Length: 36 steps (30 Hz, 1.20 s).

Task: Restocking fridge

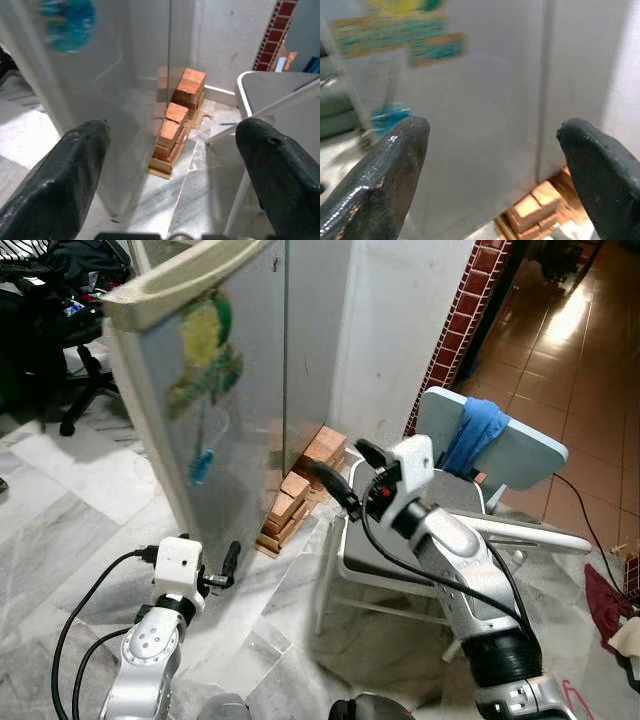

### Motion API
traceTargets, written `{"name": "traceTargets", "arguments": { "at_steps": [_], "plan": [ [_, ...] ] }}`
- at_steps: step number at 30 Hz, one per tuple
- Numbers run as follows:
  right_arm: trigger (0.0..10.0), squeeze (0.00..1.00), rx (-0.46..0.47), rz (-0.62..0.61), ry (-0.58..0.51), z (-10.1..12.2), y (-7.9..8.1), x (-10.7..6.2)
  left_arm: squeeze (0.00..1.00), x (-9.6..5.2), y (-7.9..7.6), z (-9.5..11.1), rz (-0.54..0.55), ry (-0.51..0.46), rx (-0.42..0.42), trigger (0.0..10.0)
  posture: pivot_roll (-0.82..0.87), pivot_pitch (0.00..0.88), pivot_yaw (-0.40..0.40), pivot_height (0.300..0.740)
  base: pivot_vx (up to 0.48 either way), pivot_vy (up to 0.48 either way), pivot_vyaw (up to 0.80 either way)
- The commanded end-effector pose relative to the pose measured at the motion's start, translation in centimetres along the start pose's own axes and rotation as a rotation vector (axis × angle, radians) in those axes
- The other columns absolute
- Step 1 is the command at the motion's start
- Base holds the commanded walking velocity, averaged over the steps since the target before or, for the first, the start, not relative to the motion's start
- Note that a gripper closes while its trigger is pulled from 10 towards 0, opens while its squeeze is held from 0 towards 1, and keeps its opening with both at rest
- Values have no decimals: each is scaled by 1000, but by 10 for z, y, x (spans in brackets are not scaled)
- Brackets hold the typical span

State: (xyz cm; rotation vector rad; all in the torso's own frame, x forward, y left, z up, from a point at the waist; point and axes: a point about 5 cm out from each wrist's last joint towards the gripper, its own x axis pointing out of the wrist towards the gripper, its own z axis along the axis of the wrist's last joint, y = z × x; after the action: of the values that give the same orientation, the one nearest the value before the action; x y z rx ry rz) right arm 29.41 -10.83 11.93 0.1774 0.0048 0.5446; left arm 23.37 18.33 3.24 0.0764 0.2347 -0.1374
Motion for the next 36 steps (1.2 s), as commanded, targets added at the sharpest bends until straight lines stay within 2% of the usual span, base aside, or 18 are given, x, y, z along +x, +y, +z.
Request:
{"name": "traceTargets", "arguments": {
  "at_steps": [1,2,4,12,19,23,25,31,36],
  "plan": [
    [10000,0,19,-102,-45,6,-10,-3,0,3,2,4,10,-9,-13,10000,69,0,-50,740,0,454,0],
    [10000,0,70,-206,-45,1,-20,-9,0,6,1,8,7,-26,-14,10000,68,0,-46,740,0,476,0],
    [10000,0,58,-259,-24,-5,-24,-16,0,8,0,14,-5,-47,-3,10000,70,0,-42,740,0,478,0],
    [10000,0,74,-323,-11,-14,-25,-22,0,8,0,14,-16,-47,-6,10000,74,1,-30,740,0,480,0],
    [10000,0,41,-333,-4,-16,-25,-24,0,3,-6,7,-27,-22,-21,10000,68,0,-25,740,0,480,0],
    [10000,0,46,-358,4,-19,-31,-26,0,4,-5,5,-24,-16,-41,10000,64,0,-32,740,0,480,0],
    [10000,0,63,-421,26,-26,-40,-35,0,3,1,3,4,-2,-68,10000,62,0,-37,740,0,480,0],
    [10000,0,55,-453,68,-39,-45,-48,0,1,1,0,-13,15,-79,10000,55,0,-29,740,0,480,0],
    [10000,0,57,-469,41,-35,-46,-44,0,11,-3,12,-32,-30,-84,10000,42,0,-23,740,0,480,-625]
  ]
}}
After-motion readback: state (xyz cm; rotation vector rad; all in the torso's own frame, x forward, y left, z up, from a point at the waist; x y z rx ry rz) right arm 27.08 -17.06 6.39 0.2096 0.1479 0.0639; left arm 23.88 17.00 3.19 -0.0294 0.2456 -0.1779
